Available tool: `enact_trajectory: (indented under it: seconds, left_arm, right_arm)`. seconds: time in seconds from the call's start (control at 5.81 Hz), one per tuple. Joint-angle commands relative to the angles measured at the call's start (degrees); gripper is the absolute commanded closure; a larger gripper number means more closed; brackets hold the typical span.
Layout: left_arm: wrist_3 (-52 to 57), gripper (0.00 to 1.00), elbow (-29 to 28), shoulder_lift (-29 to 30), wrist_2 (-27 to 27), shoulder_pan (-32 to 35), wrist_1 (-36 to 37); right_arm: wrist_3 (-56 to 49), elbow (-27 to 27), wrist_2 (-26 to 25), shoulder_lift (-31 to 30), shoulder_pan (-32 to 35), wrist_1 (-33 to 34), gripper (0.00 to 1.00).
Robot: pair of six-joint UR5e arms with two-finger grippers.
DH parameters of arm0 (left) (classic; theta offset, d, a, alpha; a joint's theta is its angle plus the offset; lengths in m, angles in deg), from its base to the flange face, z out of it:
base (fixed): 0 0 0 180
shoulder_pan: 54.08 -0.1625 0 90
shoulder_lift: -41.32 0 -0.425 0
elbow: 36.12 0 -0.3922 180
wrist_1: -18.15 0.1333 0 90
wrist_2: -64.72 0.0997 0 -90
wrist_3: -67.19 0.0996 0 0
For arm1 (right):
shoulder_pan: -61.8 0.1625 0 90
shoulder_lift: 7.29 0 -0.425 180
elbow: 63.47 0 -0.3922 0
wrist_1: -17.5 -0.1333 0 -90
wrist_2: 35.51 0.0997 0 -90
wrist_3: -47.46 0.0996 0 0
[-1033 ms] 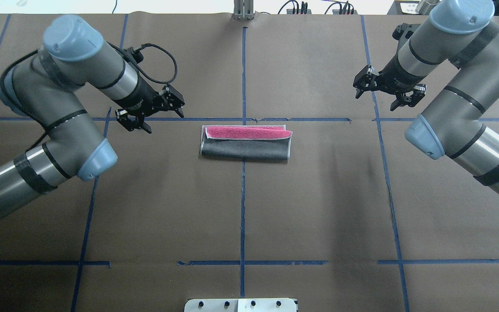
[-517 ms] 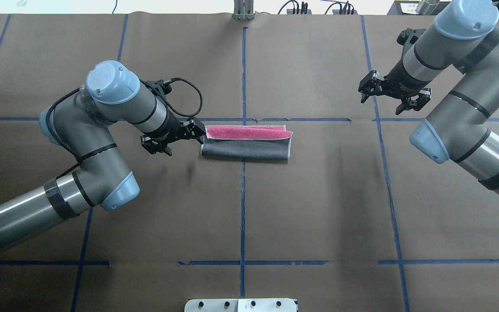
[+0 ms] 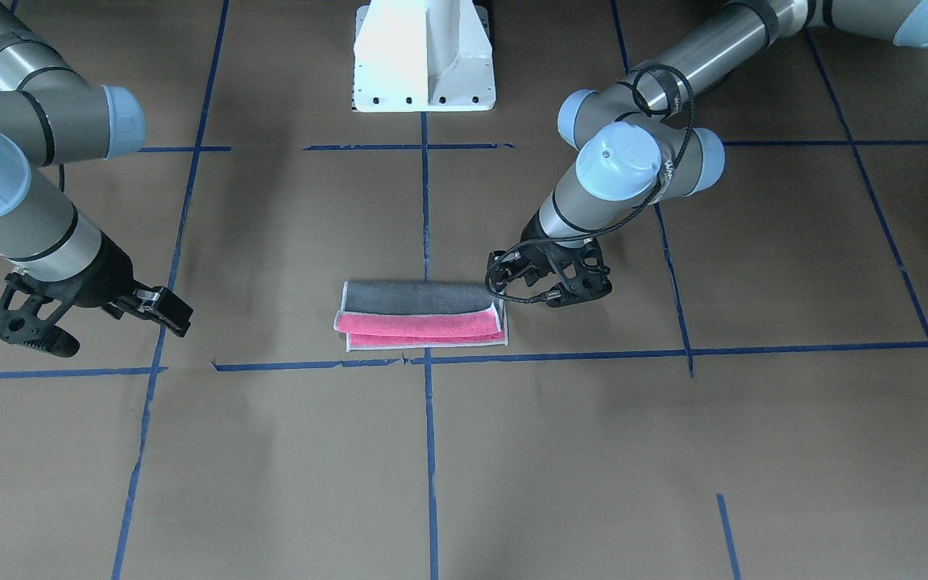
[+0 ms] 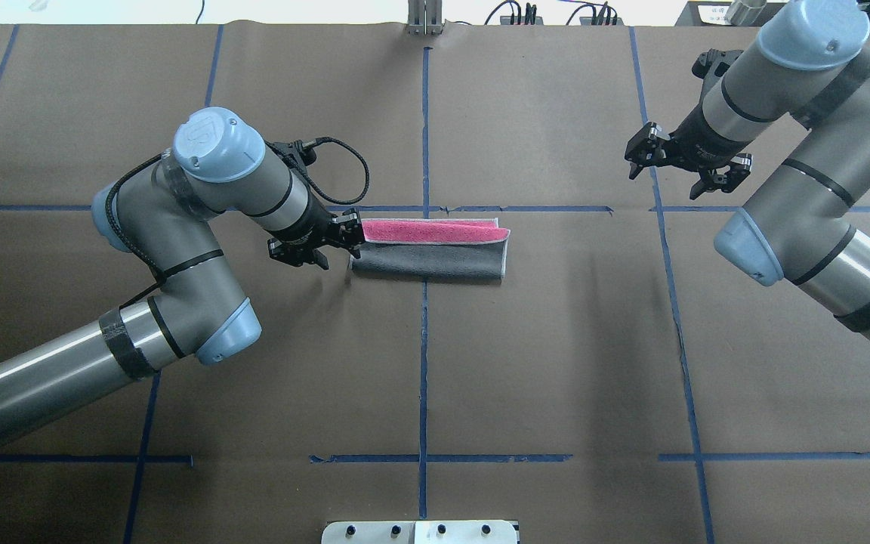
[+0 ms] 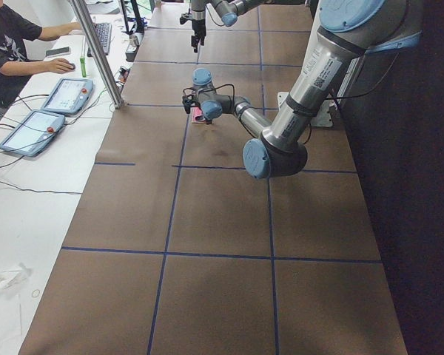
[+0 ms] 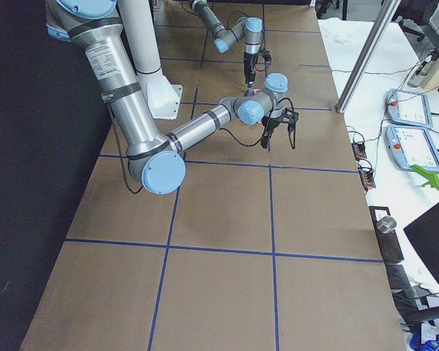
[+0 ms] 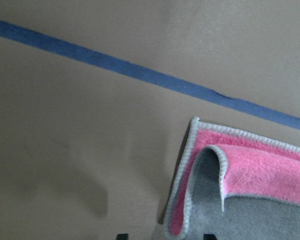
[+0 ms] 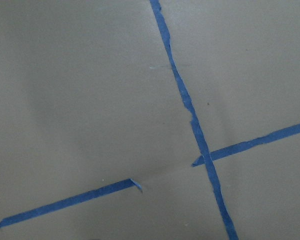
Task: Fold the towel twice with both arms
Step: 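Lower the left gripper to the folded strip's end and grasp it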
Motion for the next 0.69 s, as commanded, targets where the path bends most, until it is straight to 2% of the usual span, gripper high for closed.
enact_trajectory:
  seconds: [0.0, 0.17, 0.52]
  left_arm:
    - [-0.02, 0.49, -3.22, 0.55, 0.01, 0.07, -3.05]
    - [-0.2, 0.52, -4.46, 0.55, 0.01, -0.02, -5.25]
    - [-0.2, 0.53, -4.47, 0.9, 0.01, -0.19, -5.27]
  right_arm:
    - [0.0, -0.01, -0.1, 0.03, -0.05, 0.04, 0.0]
    - [0.09, -0.01, -0.1, 0.03, -0.14, 0.04, 0.0]
    - [0.09, -0.01, -0.01, 0.29, -0.14, 0.04, 0.0]
